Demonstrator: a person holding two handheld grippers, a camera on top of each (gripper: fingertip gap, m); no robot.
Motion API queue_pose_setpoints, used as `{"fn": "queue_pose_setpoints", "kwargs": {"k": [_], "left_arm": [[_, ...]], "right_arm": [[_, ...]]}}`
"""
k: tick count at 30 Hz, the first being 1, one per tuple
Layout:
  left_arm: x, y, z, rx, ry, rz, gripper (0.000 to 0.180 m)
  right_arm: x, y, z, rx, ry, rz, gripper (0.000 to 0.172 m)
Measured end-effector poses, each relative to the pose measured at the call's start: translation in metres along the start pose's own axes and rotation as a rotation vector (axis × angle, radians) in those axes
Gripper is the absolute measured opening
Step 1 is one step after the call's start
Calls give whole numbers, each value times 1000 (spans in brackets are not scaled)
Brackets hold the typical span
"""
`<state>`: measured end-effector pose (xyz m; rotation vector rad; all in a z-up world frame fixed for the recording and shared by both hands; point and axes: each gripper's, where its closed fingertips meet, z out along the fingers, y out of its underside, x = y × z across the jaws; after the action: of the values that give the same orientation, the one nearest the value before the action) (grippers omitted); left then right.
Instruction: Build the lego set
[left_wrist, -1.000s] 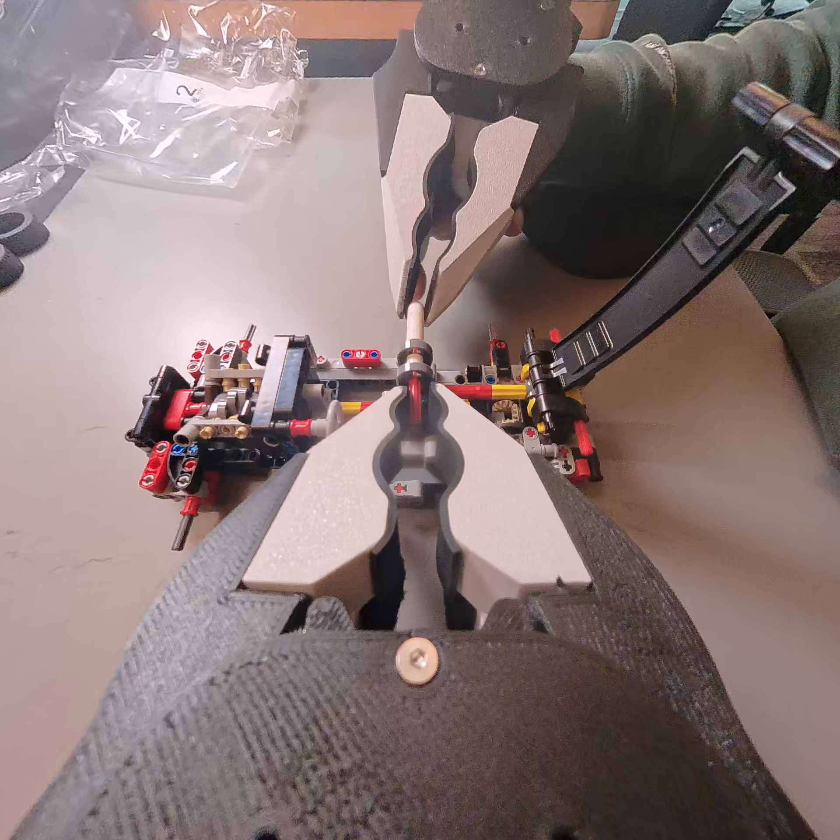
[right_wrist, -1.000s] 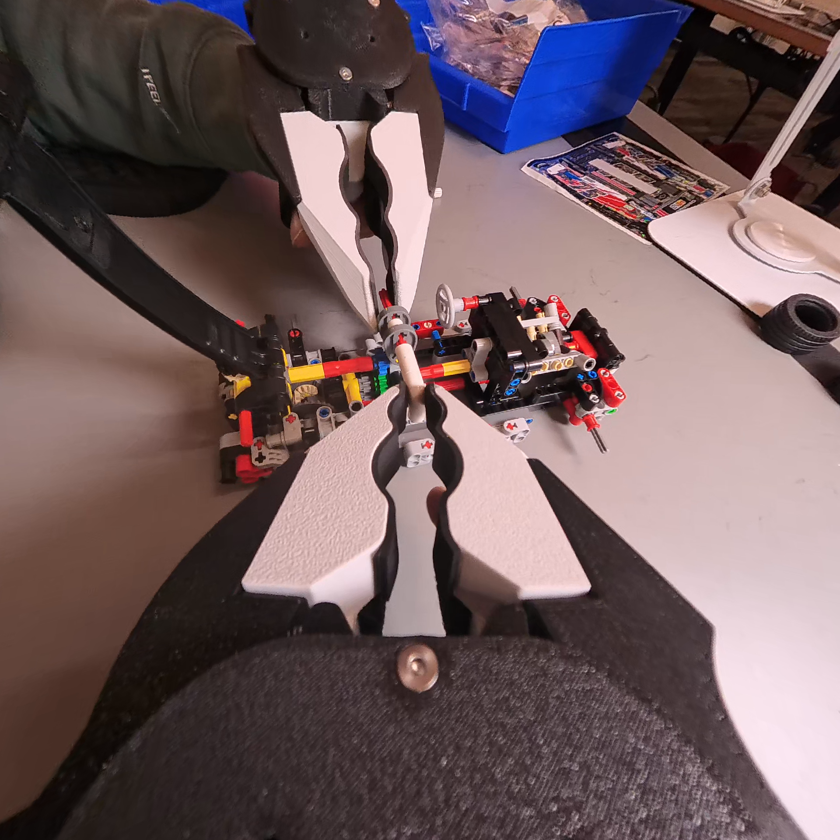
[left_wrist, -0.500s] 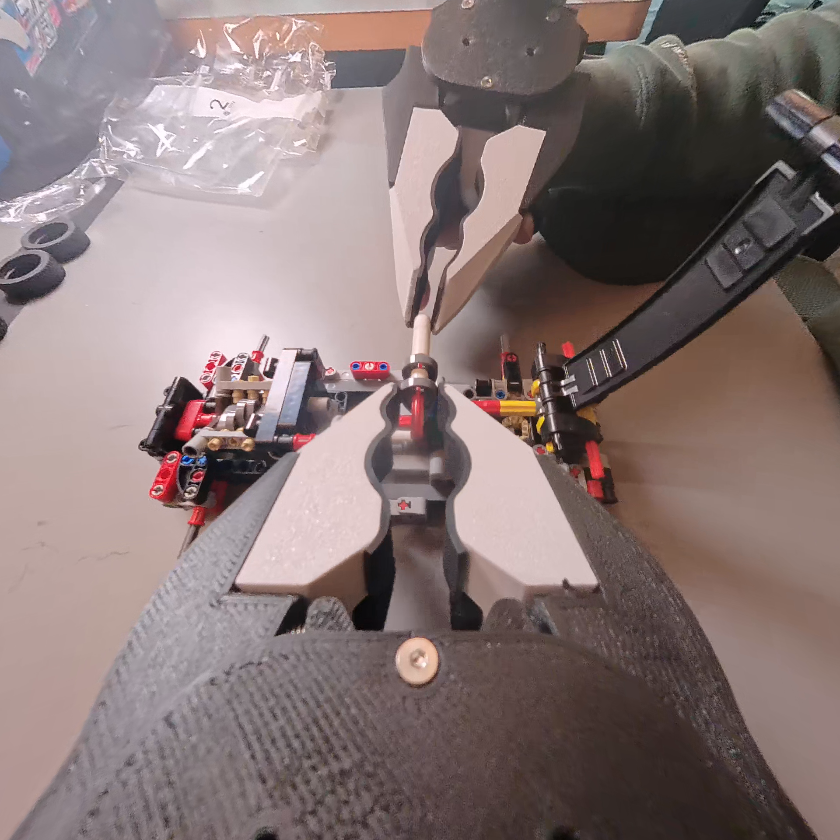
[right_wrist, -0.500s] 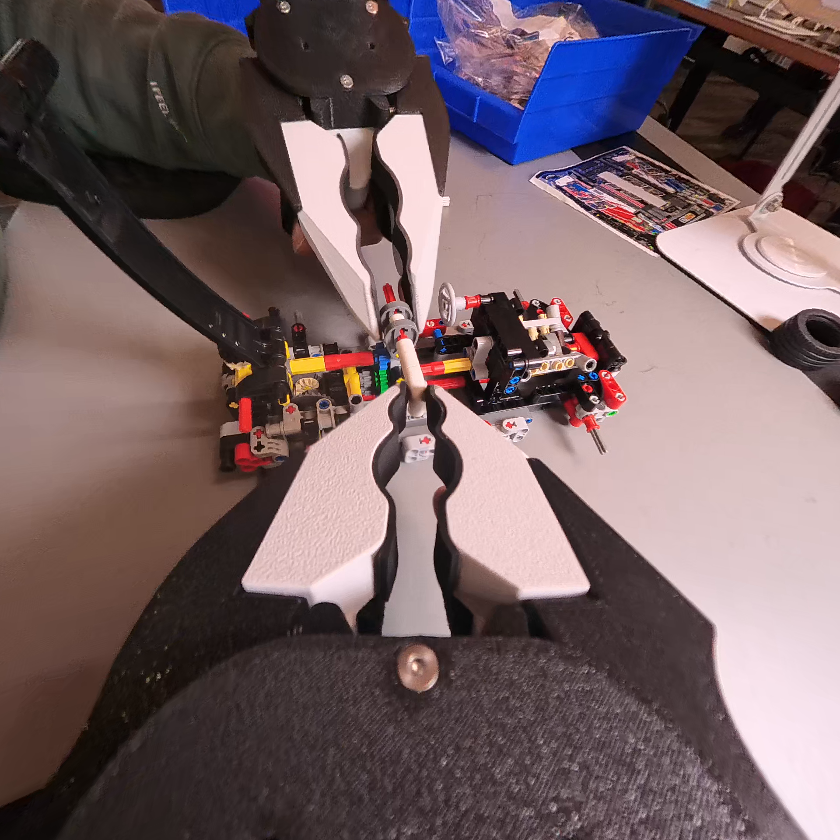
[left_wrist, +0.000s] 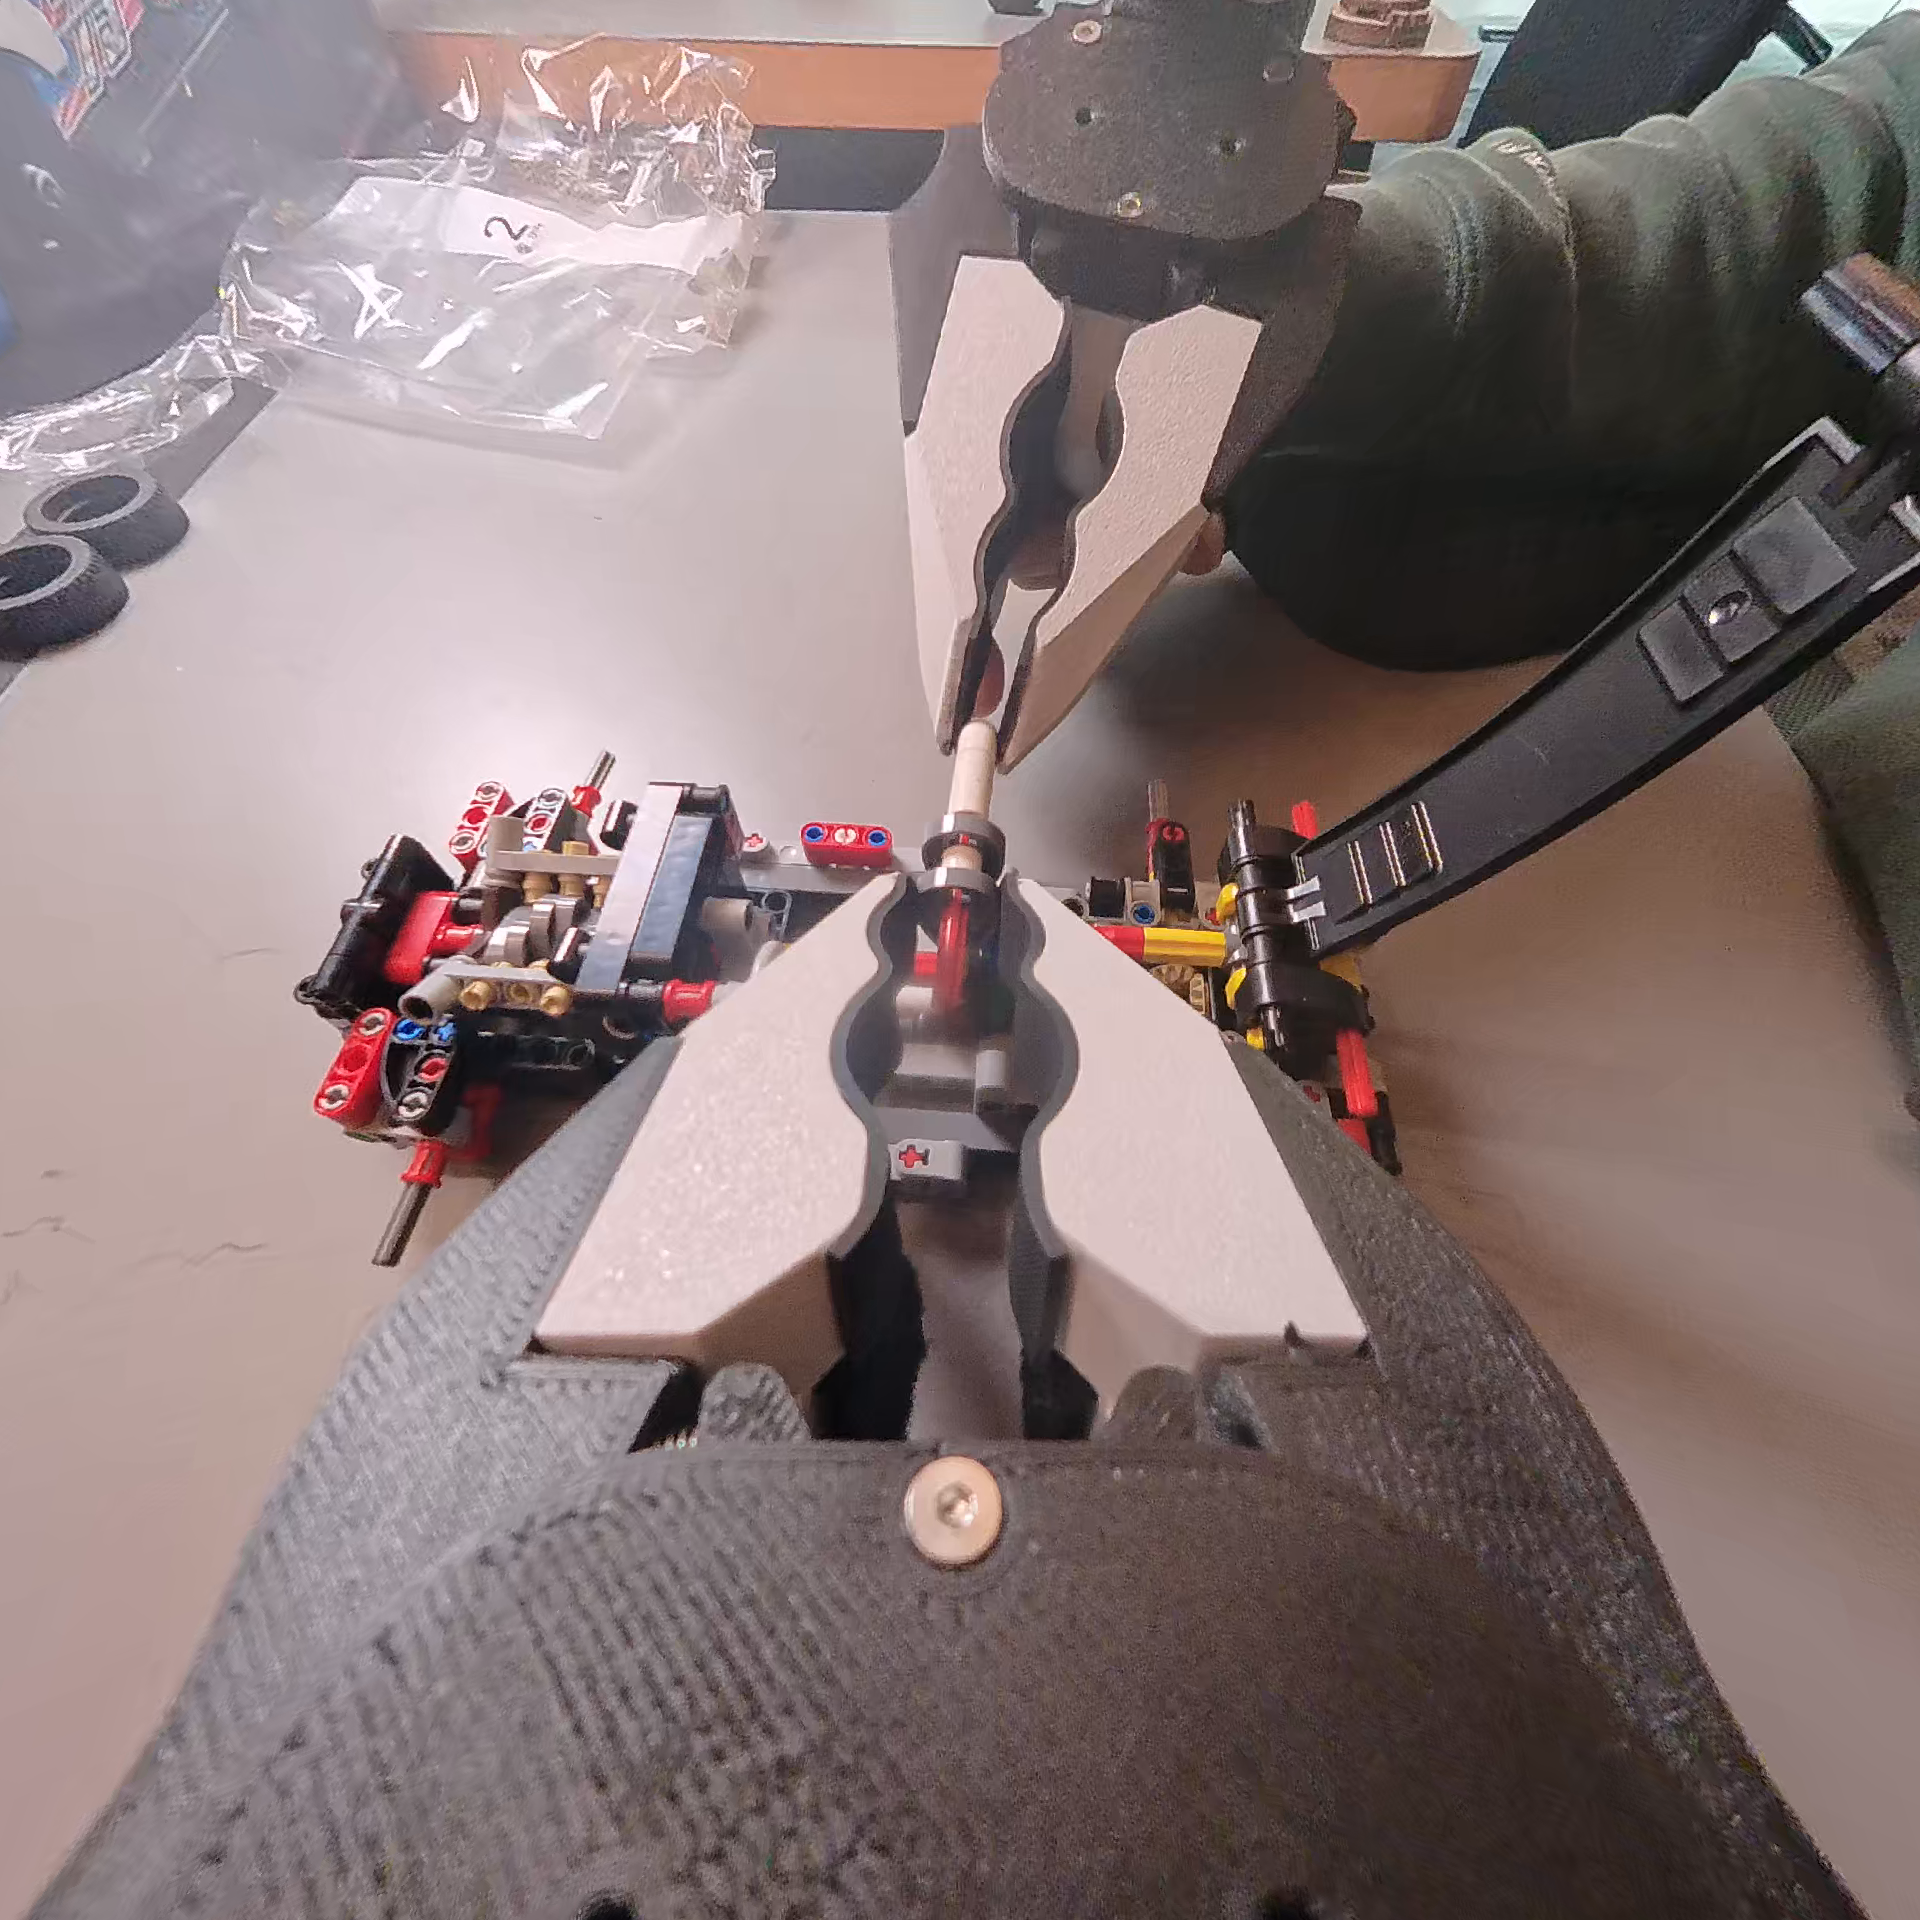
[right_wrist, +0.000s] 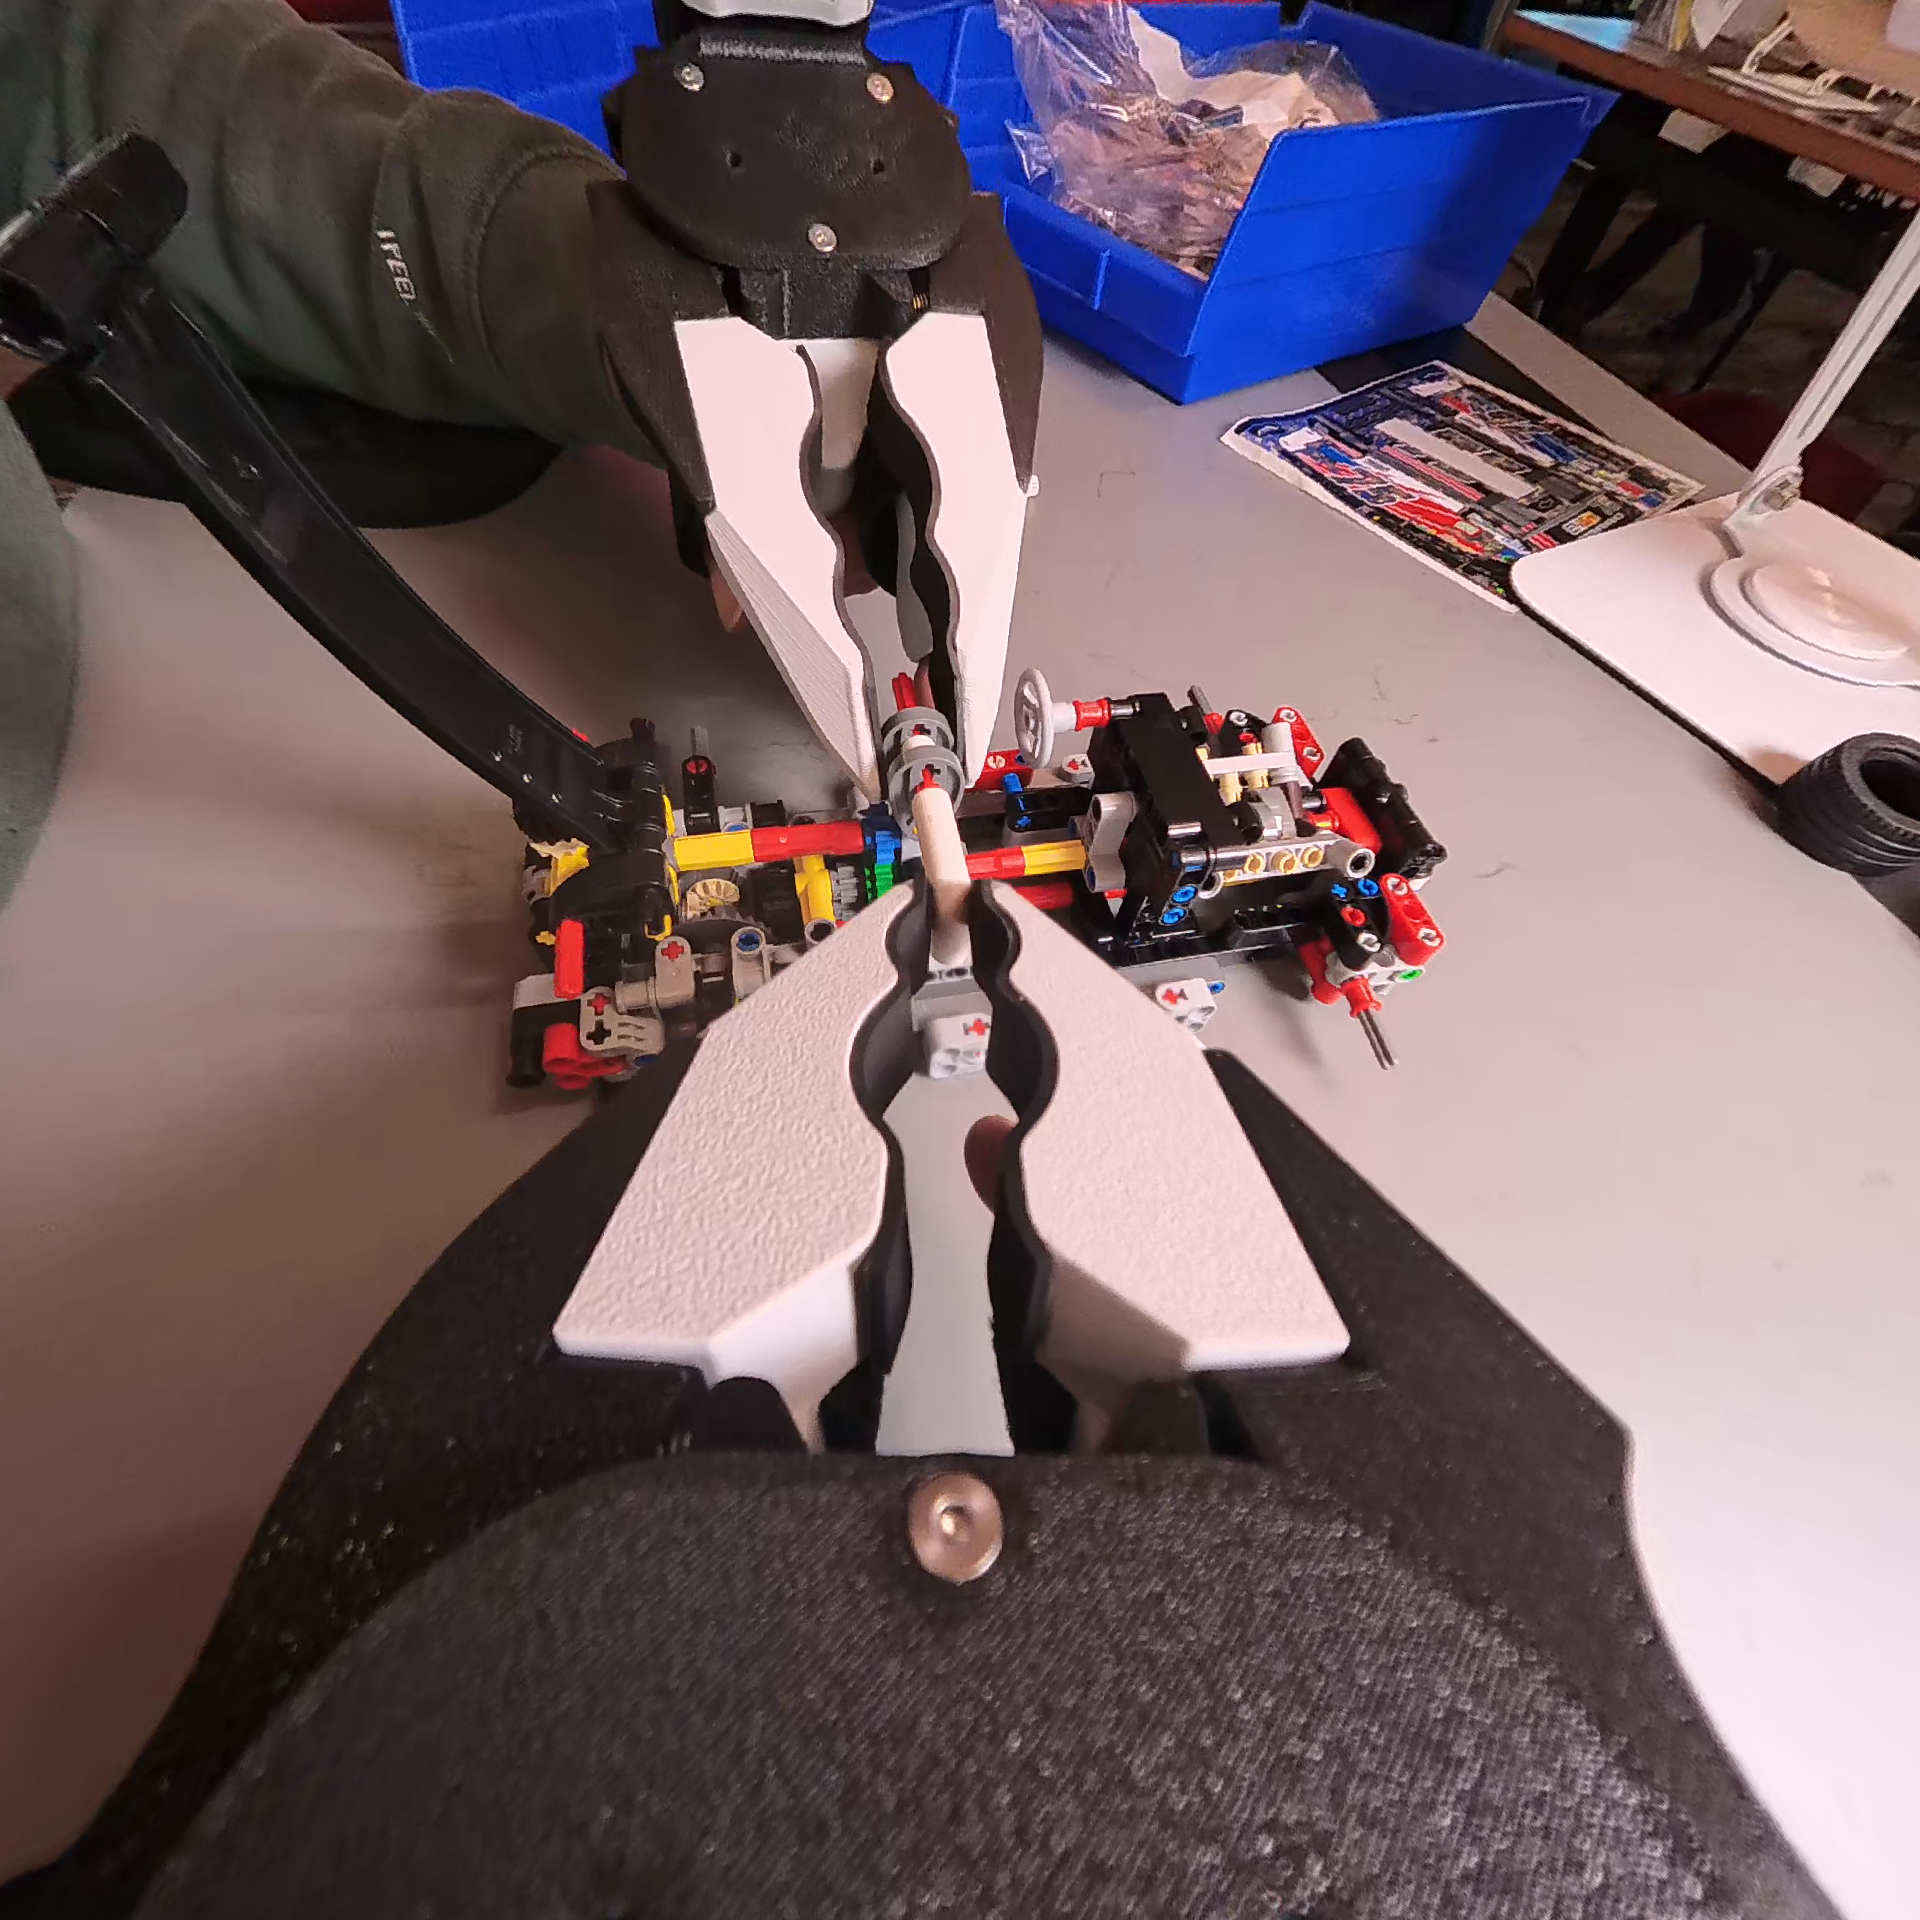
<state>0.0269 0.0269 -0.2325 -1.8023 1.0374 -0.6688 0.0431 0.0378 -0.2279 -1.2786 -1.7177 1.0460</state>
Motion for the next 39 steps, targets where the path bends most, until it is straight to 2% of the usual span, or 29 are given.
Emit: {"fn": "queue_pose_setpoints", "kwargs": {"k": [39], "left_arm": [[-1, 0, 3, -37, -64, 11, 14]], "right_arm": [[-3, -3, 6, -29, -10, -10, 5]]}}
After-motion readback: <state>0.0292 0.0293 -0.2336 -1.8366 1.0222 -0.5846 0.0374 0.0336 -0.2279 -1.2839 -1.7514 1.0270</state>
